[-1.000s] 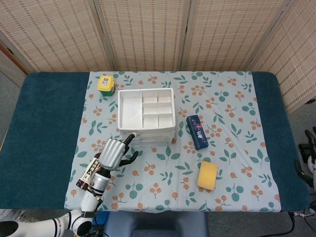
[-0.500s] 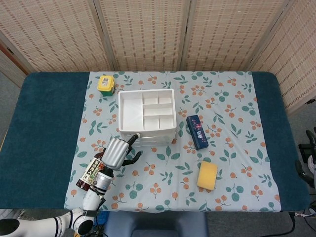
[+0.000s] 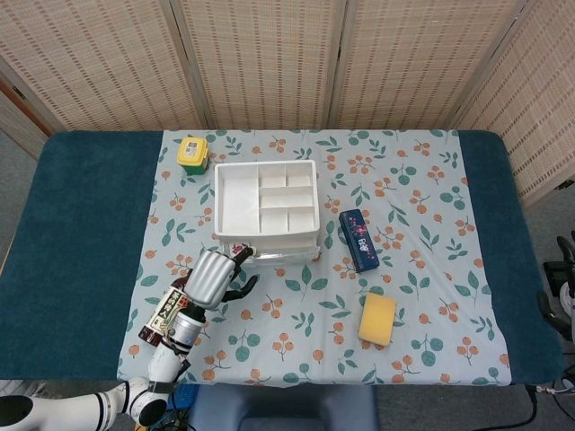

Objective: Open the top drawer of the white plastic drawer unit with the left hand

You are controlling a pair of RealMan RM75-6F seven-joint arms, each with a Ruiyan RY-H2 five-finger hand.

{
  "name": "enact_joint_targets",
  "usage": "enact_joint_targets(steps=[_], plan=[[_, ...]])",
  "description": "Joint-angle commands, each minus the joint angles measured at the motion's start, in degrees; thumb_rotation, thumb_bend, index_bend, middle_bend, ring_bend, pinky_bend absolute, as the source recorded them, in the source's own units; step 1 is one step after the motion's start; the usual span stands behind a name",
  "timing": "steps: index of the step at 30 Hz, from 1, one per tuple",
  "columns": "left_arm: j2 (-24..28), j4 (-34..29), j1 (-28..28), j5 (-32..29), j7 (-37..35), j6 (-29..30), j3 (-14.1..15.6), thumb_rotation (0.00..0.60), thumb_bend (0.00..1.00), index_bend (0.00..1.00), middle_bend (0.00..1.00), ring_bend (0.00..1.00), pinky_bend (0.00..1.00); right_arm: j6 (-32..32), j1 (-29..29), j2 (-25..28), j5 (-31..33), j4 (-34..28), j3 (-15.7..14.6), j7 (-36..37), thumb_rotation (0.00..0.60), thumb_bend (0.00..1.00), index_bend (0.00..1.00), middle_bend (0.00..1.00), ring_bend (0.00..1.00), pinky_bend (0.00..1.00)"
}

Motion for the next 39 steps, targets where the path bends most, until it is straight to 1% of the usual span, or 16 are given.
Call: enact_joint_targets(steps=[1,10,21,39], plan=[[0.2,-0.3,0.1,0.2,0.0,0.2,0.3,0.6,0.36,0.38,1.0,1.0,1.0,0.0,0.0,0.0,0.0,0.0,0.0,0.0,0.6,0.39,0.0,0.01,0.01,0.02],[1.7,-2.0,0.5,1.2,0.9,0.6,1.6,0.6,0.36,0.4,1.0,1.0,1.0,0.1,-0.1,0.0,-0.2,0.0,-0.1,0.1,0.6,0.39,0.0,0.01,0.01,0.02],[3.8,-5.3,0.9,1.3,3.2,-0.4,3.0,0.6,0.36,0.43,1.0,1.0,1.0,0.4,-0.3,-0.1,-0.4,0.1,-0.2,0.3,0.6,0.39,0.0,0.01,0.01,0.02],[6.6,-10.6,1.7,1.1,5.6,-0.7,3.8,0.6,0.36,0.43,1.0,1.0,1.0,0.6,-0.5,-0.2,-0.5,0.2,-0.2,0.6,0.6,0.39,0.0,0.01,0.01,0.02]])
